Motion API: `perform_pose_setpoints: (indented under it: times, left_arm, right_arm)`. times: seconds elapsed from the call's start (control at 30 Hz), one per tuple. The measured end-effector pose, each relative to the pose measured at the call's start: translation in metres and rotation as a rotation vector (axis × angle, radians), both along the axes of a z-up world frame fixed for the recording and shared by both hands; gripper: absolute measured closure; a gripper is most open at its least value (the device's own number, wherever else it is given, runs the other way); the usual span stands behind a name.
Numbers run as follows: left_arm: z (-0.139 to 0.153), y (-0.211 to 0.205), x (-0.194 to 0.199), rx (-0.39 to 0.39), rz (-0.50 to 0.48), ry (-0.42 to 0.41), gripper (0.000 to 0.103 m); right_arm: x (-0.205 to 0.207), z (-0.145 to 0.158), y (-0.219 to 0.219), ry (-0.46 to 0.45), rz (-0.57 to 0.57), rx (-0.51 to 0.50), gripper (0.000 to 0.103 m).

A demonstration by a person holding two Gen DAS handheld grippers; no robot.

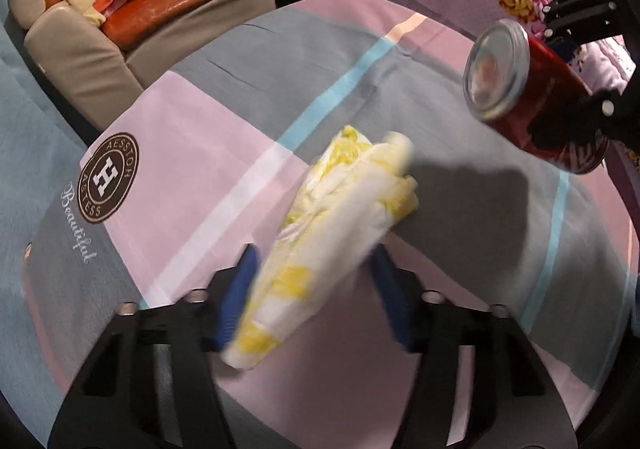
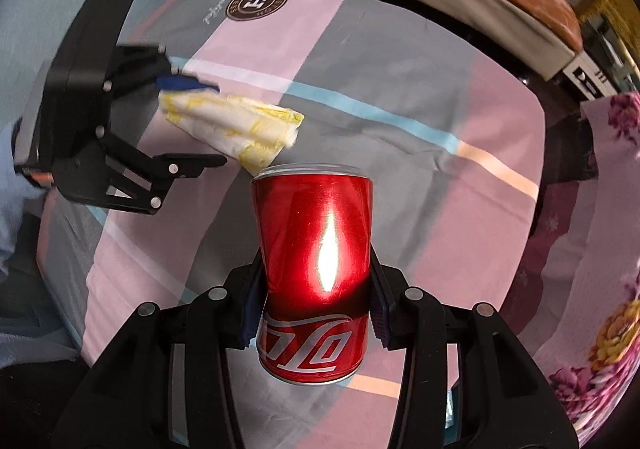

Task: Collect trash
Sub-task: 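Grasp the red cola can with the right tool while the left tool grasps the yellow tissue, then carry the tissue and cola can over the teal bin and release both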

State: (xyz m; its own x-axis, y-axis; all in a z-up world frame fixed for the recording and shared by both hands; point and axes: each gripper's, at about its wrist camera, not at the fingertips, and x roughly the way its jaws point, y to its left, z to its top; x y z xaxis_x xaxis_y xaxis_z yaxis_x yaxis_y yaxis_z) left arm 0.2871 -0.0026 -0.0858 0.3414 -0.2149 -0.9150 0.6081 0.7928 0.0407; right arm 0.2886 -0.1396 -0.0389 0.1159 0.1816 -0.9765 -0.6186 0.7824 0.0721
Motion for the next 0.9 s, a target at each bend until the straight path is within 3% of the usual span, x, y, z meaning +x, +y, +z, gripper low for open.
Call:
perform_pose_setpoints:
  times: [0.17,0.3,0.53,0.57,0.67,0.77,0.9]
  left_arm:
    - [0.008,0.003,-0.011,-0.039,0.033,0.017,0.054]
    - [0.001,-0.004,-0.019,-0.006,0.033,0.016,0.052]
    - [0.001,-0.006,0.004,-0.022,0.107,0.021,0.052]
    - [0.001,-0.008,0.004,-0.024,0.106,0.021,0.054]
    - [0.003,-0.014,0.002,-0.027,0.101,0.023,0.076]
    - [0.004,-0.022,-0.004,-0.014,0.109,0.013,0.090]
    - [0.015,-0.037,-0.021,-0.008,0.116,-0.018,0.091]
  right_arm:
    - [-0.005,0.005,-0.015,-0.001,-0.020,0.038,0.061]
    - [-0.012,0.005,-0.023,0.002,-0.035,0.064,0.061]
    - [-0.020,0.006,-0.035,-0.001,-0.064,0.103,0.061]
    - [-0.020,0.006,-0.038,-0.003,-0.072,0.107,0.061]
    - [-0.021,0.006,-0.048,-0.008,-0.117,0.121,0.061]
    - [-0.022,0.006,-0.060,-0.019,-0.170,0.130,0.061]
    - [-0.029,0.008,-0.078,-0.025,-0.246,0.160,0.061]
